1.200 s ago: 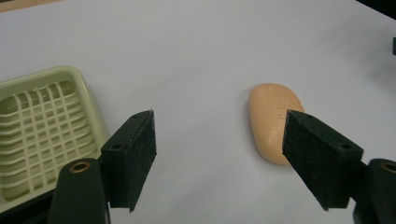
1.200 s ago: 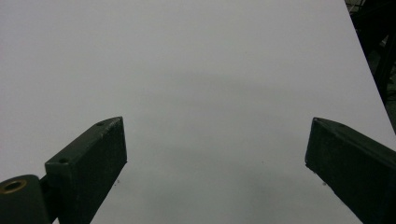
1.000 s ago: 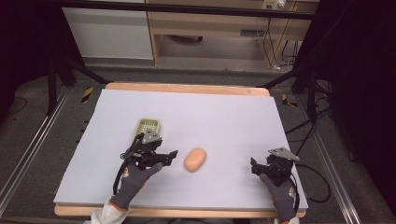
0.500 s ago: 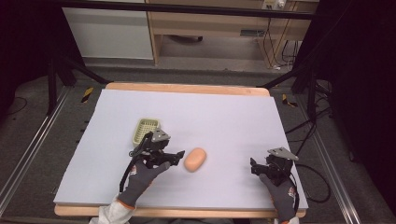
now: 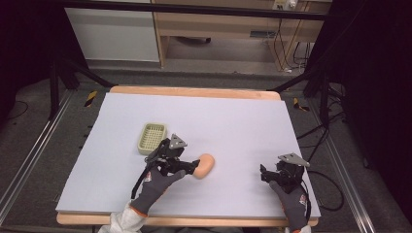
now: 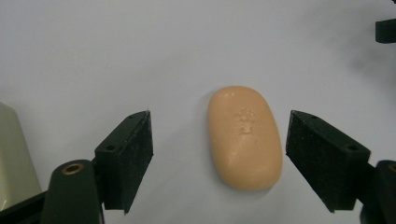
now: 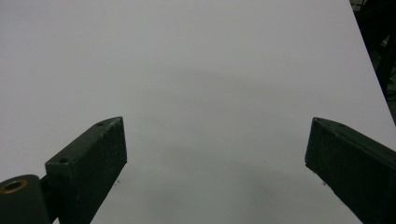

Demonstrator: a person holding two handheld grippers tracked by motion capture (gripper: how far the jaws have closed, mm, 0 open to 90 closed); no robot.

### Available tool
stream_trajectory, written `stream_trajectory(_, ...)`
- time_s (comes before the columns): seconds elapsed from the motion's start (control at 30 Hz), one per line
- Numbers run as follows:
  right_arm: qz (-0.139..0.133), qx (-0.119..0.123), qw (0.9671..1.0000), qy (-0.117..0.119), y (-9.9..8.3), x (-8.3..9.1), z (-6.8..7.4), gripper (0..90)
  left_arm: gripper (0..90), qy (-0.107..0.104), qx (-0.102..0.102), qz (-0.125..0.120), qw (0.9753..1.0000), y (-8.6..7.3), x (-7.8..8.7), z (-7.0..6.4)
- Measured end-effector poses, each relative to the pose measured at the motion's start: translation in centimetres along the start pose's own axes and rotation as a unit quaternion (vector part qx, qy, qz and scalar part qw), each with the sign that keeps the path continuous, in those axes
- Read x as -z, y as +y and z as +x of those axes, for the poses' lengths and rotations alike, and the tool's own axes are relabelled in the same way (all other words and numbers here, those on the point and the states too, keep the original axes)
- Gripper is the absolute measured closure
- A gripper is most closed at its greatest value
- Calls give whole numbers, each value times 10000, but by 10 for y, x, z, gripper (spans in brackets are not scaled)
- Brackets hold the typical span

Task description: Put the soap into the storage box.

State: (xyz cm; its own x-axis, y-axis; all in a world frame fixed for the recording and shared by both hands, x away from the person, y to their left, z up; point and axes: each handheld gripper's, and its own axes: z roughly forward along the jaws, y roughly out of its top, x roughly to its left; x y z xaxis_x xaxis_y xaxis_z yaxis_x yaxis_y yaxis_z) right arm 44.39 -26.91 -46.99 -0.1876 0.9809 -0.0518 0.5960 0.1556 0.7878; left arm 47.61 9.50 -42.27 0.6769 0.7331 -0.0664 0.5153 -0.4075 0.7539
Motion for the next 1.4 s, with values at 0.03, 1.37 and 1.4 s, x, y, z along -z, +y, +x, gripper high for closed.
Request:
stream_trajectory(0.03,4,-2,10000,3,0,0,0,59,220,-4,-24,30,10000,0,-1,-1)
stream_trajectory(1.37,124,14,9999,10,0,-3,1,60,200,-83,-276,674,9973,5,-47,-22)
stream_trajectory(1.4,129,17,9999,15,0,-2,1,60,201,-82,-272,697,9972,4,-48,-23)
